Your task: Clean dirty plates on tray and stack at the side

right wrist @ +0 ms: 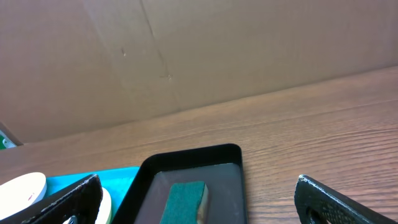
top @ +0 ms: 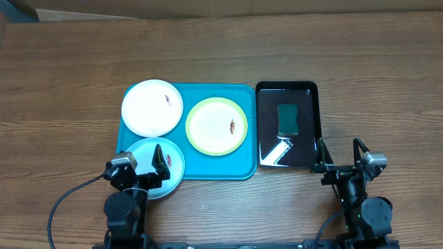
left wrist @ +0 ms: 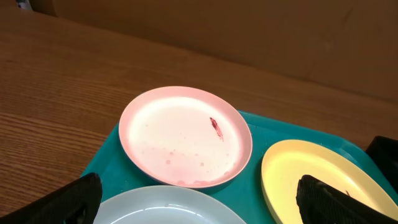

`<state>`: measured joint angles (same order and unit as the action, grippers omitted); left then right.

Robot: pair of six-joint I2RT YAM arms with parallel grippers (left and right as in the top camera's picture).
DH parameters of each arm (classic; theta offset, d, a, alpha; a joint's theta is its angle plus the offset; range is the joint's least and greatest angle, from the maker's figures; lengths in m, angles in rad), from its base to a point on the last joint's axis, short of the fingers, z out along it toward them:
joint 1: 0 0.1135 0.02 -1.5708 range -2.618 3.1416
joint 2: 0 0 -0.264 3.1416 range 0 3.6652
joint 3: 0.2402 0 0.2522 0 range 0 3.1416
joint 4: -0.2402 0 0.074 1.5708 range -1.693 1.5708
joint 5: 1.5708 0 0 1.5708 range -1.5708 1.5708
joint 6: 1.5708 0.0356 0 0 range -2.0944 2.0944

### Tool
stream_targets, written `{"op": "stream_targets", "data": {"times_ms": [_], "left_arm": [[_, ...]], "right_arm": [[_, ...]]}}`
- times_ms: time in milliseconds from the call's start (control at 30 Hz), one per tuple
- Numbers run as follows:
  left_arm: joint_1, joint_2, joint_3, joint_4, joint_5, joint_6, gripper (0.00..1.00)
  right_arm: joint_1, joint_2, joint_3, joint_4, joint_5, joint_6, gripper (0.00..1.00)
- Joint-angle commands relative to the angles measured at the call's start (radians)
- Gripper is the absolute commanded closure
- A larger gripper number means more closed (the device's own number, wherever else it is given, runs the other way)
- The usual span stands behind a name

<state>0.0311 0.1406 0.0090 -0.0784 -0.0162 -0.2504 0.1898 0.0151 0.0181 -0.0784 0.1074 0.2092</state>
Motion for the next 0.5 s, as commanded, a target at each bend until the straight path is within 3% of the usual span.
{"op": "stream_targets", "data": {"times_ms": [0,300,467], "left_arm": [[-0.006,0.003,-0.004,0.003,-0.01,0.023,0.0],[-0.006,0.003,-0.004,0.005,-0.008,0.023,0.0],[-0.006,0.003,0.047,-0.021,0.102,0.023,0.0]], "right_arm": [[-0.004,-0.003,-0.01,0.005,-0.005,-0.004,0.0],[-0.004,-0.003,-0.01,0.005,-0.005,-0.004,0.0],[-0.004,-0.003,-0.01,0.005,-0.005,-0.004,0.0]]}}
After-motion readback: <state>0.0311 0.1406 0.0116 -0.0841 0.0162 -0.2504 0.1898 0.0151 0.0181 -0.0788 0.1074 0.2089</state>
